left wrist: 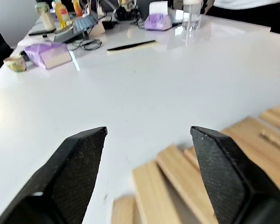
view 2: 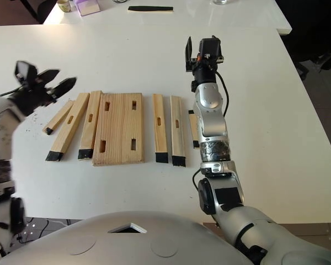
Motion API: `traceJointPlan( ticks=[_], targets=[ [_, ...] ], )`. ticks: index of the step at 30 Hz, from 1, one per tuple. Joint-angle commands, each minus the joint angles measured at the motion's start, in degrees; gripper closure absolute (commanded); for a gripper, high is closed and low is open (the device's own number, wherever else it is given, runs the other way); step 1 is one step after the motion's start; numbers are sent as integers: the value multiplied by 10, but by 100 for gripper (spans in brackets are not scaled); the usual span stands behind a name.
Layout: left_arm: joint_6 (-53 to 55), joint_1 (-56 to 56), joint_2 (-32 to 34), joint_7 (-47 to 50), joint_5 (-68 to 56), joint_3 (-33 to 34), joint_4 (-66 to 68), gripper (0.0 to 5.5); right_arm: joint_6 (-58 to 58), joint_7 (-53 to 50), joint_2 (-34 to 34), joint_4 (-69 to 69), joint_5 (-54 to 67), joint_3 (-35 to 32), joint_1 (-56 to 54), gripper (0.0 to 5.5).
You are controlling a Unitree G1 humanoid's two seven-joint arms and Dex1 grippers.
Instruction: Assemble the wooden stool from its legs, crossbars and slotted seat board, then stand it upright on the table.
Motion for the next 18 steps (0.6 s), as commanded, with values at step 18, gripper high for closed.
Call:
traceJointPlan(
  ticks=[18],
  targets=[
    [-149, 38, 43, -120, 56, -39, 212, 218, -10, -28, 5, 9, -19, 7, 37, 208]
  ],
)
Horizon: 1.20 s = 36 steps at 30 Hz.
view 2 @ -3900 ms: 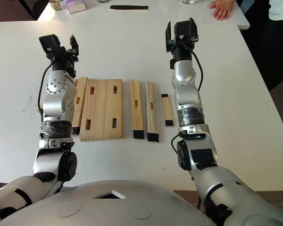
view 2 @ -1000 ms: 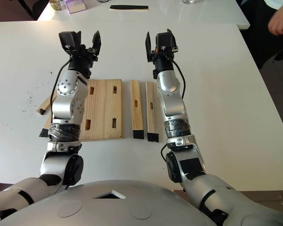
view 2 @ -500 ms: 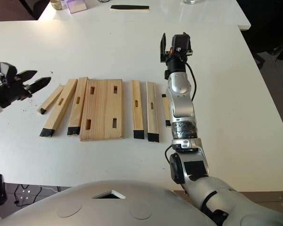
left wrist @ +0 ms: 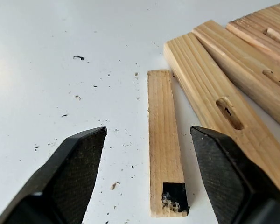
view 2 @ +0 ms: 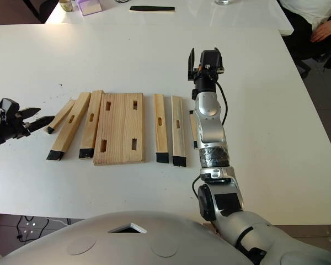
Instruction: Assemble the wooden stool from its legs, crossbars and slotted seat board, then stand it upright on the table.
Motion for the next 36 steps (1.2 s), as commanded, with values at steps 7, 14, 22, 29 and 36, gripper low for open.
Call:
traceJointPlan(
  ticks=[7, 14, 22, 29, 36],
  targets=[
    [-35, 32, -6, 0, 35, -35, 20, 218, 4, -1, -2, 1, -9, 3, 4, 208],
    [-37, 48, -13, 2, 35, -42, 38, 303, 3, -1, -5, 3, -14, 4, 7, 208],
    [-25, 53, -11, 1, 27, -44, 31, 419, -1, -5, -1, 4, -17, 5, 14, 208],
    [9, -59, -42, 102, -50, 40, -34, 419, -7, 1, -9, 8, -15, 3, 0, 208],
    [166, -150, -172, 195, -312, 54, -374, 419, 181, 262, -25, -67, 243, -24, -81, 208]
  ],
)
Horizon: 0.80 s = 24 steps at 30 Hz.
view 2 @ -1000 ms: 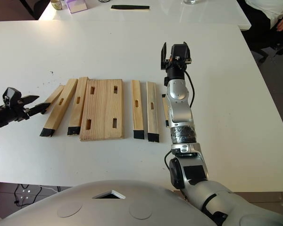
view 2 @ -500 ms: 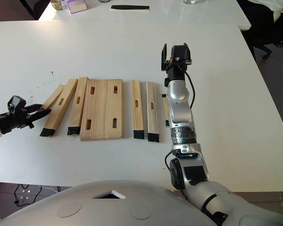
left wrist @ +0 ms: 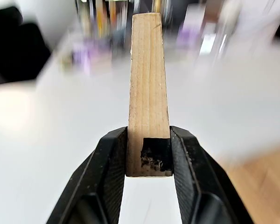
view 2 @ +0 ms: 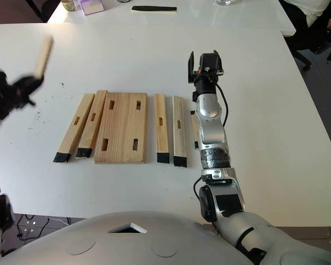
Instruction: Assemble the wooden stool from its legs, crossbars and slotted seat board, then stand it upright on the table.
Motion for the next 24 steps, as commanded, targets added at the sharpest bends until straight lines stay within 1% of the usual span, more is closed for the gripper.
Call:
traceJointPlan(
  ticks=[1, 3, 5, 8, 11, 16, 24],
  targets=[
    [86, 2, -73, 24, -138, -25, -183, 419, 171, 222, -36, -92, 221, -17, -69, 208],
    [103, 13, -80, 17, -160, -38, -218, 419, 264, 343, -95, -142, 329, -24, -90, 208],
    [119, 17, -85, 7, -187, -43, -241, 419, 332, 437, -157, -161, 402, -35, -115, 208],
    [141, 23, -81, -26, -218, -61, -265, 419, 433, 498, -219, -129, 493, -71, -173, 208],
    [154, 23, -84, -52, -230, -86, -278, 419, 485, 556, -263, -112, 518, -57, -207, 208],
    [167, 33, -86, -78, -234, -128, -307, 419, 507, 601, -280, -98, 517, -28, -244, 208],
    [167, 32, -82, -89, -230, -144, -310, 419, 515, 620, -279, -115, 521, -20, -238, 208]
  ],
)
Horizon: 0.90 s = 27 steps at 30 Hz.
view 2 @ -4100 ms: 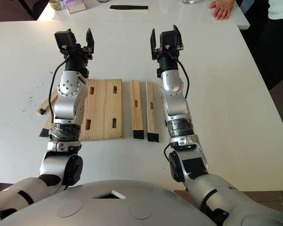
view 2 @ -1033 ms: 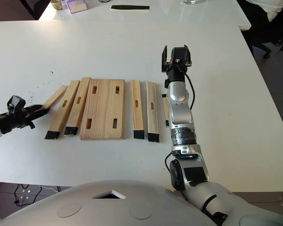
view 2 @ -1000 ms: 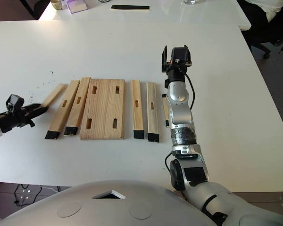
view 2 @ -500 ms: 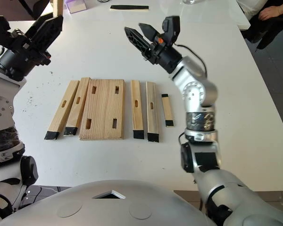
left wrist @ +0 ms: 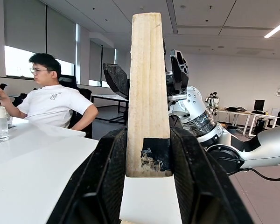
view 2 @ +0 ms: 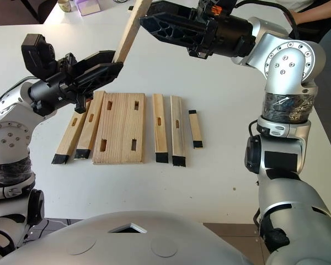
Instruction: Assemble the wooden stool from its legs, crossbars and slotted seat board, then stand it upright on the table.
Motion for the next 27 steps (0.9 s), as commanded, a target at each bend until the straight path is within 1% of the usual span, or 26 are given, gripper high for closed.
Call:
traceJointPlan(
  ticks=[1, 6, 12, 13, 20, 27],
  targets=[
    [7, 2, 4, -8, 6, -15, -4, 419, 11, 10, -5, -27, 10, 5, 0, 208],
    [3, 8, 7, -14, 18, -29, -3, 419, 16, 4, -1, -34, 18, -3, 1, 208],
    [2, 12, 11, -20, 27, -28, 3, 419, 14, 13, -9, -40, 15, -3, 12, 302],
    [3, 11, 11, -21, 28, -27, 3, 419, 13, 14, -9, -40, 15, -2, 13, 309],
    [6, 18, 14, -32, 38, -33, 4, 419, 18, 9, -3, -46, 24, -7, 20, 420],
    [7, 26, 14, -23, 45, -35, 11, 419, 18, 6, -2, -54, 25, -11, 33, 420]
  ],
)
